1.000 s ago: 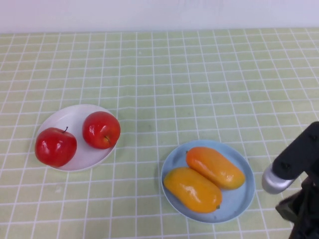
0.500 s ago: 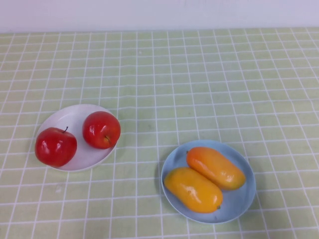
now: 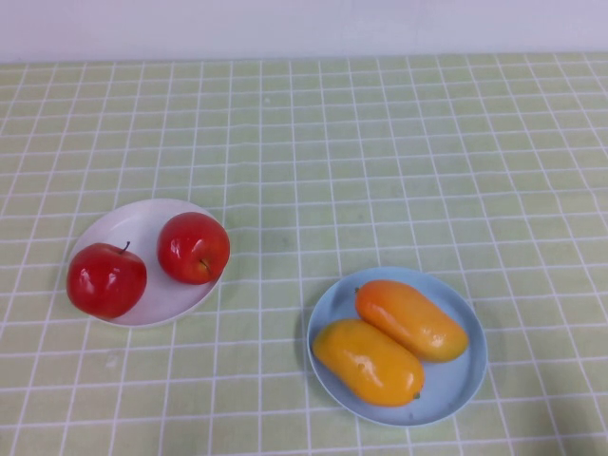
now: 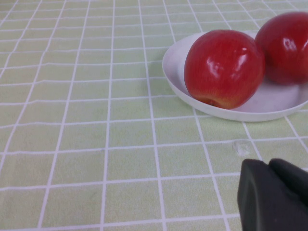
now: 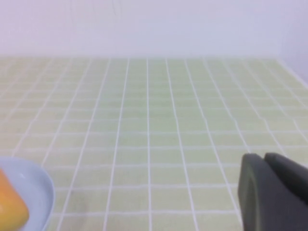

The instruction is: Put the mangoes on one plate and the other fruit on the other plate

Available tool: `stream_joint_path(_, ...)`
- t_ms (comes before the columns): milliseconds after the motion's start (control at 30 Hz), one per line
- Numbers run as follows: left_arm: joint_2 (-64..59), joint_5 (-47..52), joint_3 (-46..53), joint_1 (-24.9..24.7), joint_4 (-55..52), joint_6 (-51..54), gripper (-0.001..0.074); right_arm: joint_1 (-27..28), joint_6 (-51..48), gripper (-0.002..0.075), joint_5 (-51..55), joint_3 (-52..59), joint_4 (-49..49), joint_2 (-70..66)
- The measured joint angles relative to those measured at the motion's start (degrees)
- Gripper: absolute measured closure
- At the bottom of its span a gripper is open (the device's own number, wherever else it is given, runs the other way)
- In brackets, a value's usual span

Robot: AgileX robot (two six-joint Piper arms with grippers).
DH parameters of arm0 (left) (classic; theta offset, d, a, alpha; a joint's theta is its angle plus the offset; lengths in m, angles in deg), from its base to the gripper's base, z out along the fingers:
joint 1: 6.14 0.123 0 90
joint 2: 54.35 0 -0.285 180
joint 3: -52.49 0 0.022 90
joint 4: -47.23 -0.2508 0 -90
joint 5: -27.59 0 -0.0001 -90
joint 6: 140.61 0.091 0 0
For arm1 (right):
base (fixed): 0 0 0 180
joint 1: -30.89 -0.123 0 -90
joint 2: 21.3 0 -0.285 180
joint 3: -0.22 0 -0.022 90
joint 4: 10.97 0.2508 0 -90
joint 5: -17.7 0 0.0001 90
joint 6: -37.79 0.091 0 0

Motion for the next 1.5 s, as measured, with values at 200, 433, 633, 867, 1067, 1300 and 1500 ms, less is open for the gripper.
stream_joint_path(200, 0.03, 0.00, 0.00, 0.00, 0.00, 0.00, 0.0736, 1.06, 0.00, 0.0741, 1.79, 0.00, 0.67, 2.17)
stream_joint_path(433, 0.03, 0.00, 0.00, 0.00, 0.00, 0.00, 0.0736, 1.95, 0.00, 0.0741, 2.01, 0.00, 0.77, 2.17)
stream_joint_path(633, 0.03, 0.00, 0.00, 0.00, 0.00, 0.00, 0.0736, 1.95, -3.90, 0.0741, 2.63, 0.00, 7.48, 2.27)
stream_joint_path(867, 0.03, 0.00, 0.00, 0.00, 0.00, 0.00, 0.0736, 2.24, -21.94, 0.0741, 10.19, 0.00, 23.42, 2.49)
stream_joint_path(1067, 0.03, 0.00, 0.00, 0.00, 0.00, 0.00, 0.0736, 2.30, -23.66, 0.0741, 11.36, 0.00, 24.66, 2.49)
stream_joint_path(1300, 0.03, 0.00, 0.00, 0.00, 0.00, 0.00, 0.0736, 2.30, -23.76, 0.0741, 11.36, 0.00, 24.90, 2.49)
stream_joint_path(1500, 0.03, 0.00, 0.00, 0.00, 0.00, 0.00, 0.0736, 2.30, -23.76, 0.0741, 11.36, 0.00, 24.90, 2.49)
